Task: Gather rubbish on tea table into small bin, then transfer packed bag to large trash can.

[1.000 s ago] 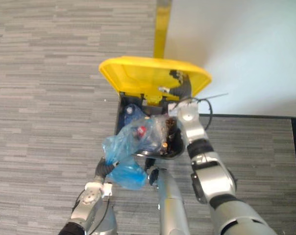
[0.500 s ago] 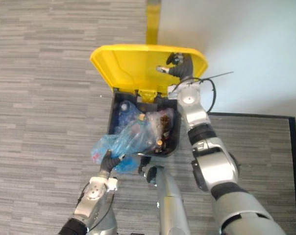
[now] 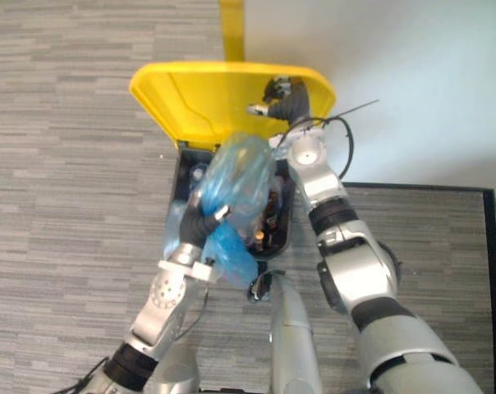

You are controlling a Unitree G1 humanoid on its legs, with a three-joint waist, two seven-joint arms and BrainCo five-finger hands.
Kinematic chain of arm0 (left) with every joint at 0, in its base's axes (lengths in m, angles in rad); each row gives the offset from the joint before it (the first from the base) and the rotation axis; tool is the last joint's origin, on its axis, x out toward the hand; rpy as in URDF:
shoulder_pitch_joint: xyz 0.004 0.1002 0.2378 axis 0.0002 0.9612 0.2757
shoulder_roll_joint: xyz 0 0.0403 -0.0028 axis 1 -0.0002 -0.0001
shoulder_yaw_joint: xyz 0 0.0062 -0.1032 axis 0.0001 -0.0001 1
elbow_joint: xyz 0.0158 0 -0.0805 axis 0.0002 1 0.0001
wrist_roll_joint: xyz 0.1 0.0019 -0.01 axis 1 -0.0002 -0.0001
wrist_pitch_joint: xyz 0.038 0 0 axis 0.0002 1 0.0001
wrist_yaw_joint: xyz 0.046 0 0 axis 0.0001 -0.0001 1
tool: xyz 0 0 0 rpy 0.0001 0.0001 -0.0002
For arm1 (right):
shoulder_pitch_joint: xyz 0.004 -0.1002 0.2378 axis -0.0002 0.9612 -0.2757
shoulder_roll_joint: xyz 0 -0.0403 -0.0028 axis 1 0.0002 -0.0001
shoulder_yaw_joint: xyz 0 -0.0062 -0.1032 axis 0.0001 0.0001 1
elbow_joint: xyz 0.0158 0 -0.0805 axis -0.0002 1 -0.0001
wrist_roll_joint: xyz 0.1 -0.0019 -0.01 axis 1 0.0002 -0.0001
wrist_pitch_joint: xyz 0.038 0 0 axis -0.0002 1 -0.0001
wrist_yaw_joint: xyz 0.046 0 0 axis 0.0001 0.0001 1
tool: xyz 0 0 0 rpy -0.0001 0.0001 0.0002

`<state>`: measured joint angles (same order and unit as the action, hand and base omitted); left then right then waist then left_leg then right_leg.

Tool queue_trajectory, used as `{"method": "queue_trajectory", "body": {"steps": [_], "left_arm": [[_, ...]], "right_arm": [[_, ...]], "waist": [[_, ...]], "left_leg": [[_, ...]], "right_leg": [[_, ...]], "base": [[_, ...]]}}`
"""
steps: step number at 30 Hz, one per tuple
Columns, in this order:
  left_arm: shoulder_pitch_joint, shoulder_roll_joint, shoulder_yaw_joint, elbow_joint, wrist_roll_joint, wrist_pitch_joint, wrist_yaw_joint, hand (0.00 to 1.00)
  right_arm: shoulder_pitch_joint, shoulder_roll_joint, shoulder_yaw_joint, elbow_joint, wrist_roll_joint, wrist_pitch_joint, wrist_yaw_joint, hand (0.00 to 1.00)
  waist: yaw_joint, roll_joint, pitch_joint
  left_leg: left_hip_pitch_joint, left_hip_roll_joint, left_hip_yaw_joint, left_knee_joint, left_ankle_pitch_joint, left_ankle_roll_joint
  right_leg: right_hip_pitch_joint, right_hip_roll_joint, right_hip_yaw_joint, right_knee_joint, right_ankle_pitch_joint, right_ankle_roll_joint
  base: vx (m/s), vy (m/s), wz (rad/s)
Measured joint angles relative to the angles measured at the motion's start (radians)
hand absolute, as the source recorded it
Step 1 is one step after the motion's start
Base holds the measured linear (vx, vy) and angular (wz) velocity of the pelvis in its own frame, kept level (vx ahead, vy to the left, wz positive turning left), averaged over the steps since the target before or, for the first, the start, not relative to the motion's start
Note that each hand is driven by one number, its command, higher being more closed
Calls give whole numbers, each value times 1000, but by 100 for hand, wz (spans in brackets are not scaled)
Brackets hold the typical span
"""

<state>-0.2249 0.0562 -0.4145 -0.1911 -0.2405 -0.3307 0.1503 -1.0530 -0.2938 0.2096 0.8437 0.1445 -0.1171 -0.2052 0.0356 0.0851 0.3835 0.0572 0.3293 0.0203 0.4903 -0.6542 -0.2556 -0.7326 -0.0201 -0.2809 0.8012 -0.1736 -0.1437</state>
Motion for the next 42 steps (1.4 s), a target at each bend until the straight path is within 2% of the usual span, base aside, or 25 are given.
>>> {"method": "queue_trajectory", "body": {"steps": [3,4,7,11,19,23,28,32,42], "left_arm": [[-3,7,14,-48,-1,-33,2,100],[-8,8,15,-50,0,-34,5,100],[-40,8,19,-50,2,-33,26,100],[-87,8,43,-48,6,-32,43,100],[-98,17,45,78,45,-24,43,100],[-121,53,48,191,132,1,53,100],[-125,53,54,284,182,23,68,100],[-124,56,53,348,201,40,64,100],[-131,58,53,481,250,62,63,100]], "right_arm": [[22,14,0,-1,-20,0,4,0],[51,21,1,-2,-29,0,13,0],[79,20,1,-2,-39,0,27,0],[102,23,1,-2,-51,0,35,0],[161,50,32,-1,-67,6,38,0],[160,58,35,-1,-68,12,38,0],[161,58,41,1,-91,12,37,0],[161,60,42,2,-106,13,35,0],[158,60,40,4,-109,13,30,0]], "waist": [[0,7,-17],[0,16,-38],[-4,18,-52],[-18,18,-53],[-23,17,-125],[-23,14,-133],[-23,14,-133],[-23,0,-140],[-24,-3,-141]], "left_leg": [[-3,-12,4,-18,9,-4],[-2,-21,5,-43,45,-12],[26,-26,10,-108,89,-19],[49,-19,19,-142,102,-21],[47,-13,40,-168,110,-23],[46,-12,46,-179,121,-25],[46,-8,54,-186,125,-26],[43,-8,54,-190,129,-26],[14,-4,52,-188,132,-25]], "right_leg": [[0,-1,14,-29,21,20],[4,-5,16,-54,39,20],[14,-8,15,-75,44,17],[34,2,11,-95,50,19],[37,18,9,-153,91,20],[40,22,8,-174,106,17],[53,34,3,-208,119,25],[55,35,1,-220,121,27],[25,31,-11,-215,121,27]], "base": [[-57,65,-1],[-20,52,1],[44,0,4],[7,-11,0],[-18,-5,-3],[-16,-12,0],[-35,-10,-2],[-46,-6,0],[-3,-1,0]]}}
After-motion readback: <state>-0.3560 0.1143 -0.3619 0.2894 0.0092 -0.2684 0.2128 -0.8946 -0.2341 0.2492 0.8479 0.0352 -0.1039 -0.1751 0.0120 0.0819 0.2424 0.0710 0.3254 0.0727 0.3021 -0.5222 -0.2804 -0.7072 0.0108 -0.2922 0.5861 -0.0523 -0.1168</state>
